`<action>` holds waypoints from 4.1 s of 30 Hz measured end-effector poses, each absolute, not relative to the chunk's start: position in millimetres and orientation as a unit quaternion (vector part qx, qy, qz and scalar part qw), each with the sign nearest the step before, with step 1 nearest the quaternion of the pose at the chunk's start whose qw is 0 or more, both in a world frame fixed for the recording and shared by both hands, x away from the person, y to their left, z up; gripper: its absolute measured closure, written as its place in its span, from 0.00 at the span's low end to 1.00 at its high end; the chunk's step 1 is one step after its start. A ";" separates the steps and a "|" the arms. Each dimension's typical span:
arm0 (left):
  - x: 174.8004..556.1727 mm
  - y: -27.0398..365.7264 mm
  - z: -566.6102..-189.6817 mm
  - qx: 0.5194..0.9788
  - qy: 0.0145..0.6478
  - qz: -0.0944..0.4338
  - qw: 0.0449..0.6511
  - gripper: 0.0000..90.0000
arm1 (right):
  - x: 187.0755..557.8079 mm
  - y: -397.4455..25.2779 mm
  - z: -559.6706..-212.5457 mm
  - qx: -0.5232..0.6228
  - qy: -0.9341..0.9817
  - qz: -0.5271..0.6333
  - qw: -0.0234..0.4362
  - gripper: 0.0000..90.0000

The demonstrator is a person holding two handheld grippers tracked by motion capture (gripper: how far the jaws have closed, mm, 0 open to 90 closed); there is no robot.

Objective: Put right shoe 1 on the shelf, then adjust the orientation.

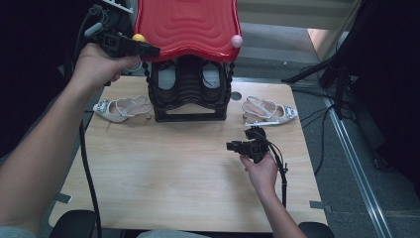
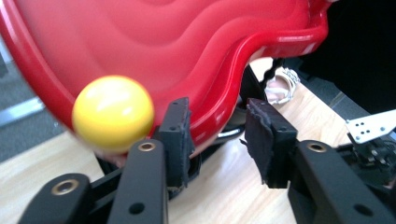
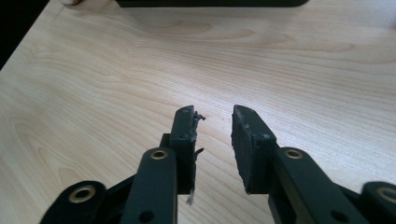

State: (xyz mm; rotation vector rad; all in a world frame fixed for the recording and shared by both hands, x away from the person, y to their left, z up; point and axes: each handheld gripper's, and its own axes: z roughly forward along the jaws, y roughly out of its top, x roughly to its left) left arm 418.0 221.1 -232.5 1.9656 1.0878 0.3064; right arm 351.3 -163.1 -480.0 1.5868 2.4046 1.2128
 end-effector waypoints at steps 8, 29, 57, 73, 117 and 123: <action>401.4 238.0 -233.2 0.778 0.442 0.113 0.431 0.62 | 348.6 -167.5 -474.9 0.481 0.788 0.386 0.010 0.74; 381.3 279.4 -298.9 0.763 0.486 0.104 0.413 0.68 | 348.4 -179.7 -480.6 0.476 0.787 0.393 0.007 0.72; 435.7 300.8 -410.5 0.745 0.565 0.109 0.337 1.00 | 344.0 -176.1 -484.3 0.467 0.791 0.395 0.009 0.71; 459.5 308.7 -463.1 0.714 0.612 0.108 0.322 1.00 | 343.7 -174.8 -485.8 0.464 0.794 0.393 0.006 0.71; 435.6 367.0 -481.7 0.739 0.622 0.045 0.255 1.00 | 345.3 -175.4 -488.3 0.472 0.790 0.391 0.006 0.71; 438.1 356.1 -474.4 0.744 0.615 0.034 0.258 0.96 | 345.6 -175.9 -488.6 0.474 0.789 0.390 0.005 0.71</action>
